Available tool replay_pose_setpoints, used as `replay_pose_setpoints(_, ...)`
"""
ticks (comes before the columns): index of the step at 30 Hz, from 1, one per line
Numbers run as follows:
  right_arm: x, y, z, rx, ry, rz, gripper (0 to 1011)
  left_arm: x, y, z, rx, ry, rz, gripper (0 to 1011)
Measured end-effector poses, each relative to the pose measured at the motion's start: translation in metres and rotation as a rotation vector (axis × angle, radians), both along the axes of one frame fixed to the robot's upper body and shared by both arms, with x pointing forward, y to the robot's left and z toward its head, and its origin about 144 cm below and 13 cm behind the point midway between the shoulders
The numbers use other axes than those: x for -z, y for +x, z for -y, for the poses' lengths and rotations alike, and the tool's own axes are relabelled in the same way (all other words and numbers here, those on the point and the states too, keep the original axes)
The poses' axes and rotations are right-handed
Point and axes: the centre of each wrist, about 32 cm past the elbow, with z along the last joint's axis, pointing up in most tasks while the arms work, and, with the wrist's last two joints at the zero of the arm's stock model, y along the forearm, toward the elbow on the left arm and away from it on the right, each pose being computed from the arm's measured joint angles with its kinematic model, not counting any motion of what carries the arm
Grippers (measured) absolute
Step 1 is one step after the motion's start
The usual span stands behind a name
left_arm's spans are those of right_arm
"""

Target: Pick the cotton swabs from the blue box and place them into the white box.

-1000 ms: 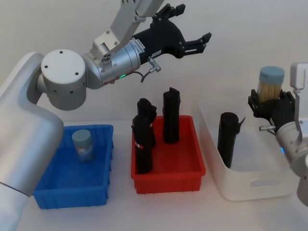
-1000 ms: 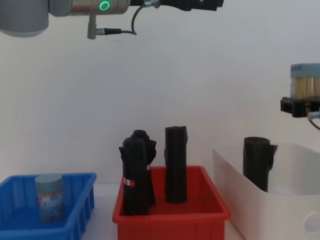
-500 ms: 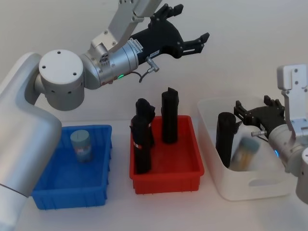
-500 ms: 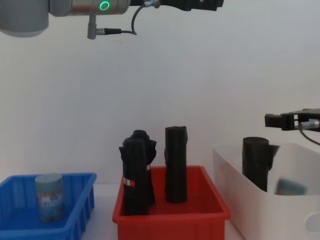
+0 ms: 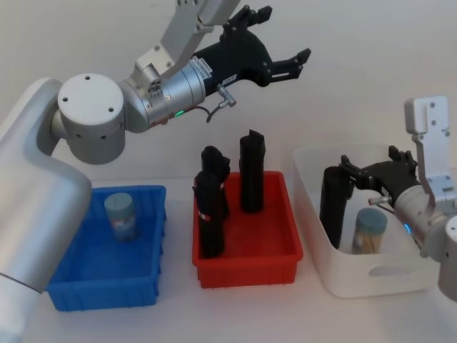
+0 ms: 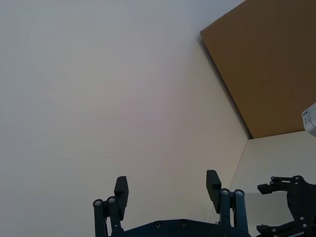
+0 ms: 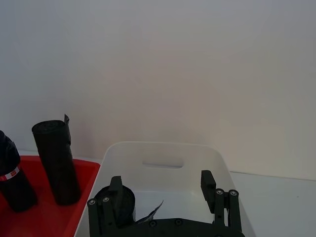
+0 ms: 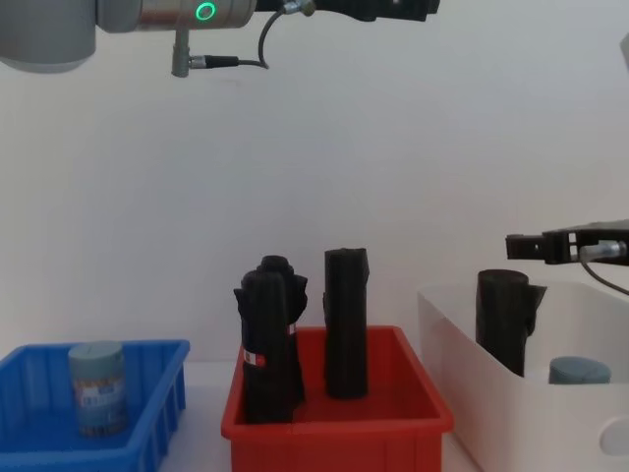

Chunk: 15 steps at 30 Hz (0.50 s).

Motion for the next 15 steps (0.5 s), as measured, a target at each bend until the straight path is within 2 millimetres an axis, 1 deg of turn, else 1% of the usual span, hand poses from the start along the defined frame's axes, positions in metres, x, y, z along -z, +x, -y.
replay_pose_setpoints(15,-0.0003,0.0006,-0.0005,-0.009,0.0,-0.012,1001,0.0,0.0,0.0,0.0,0.0,0.0,1004)
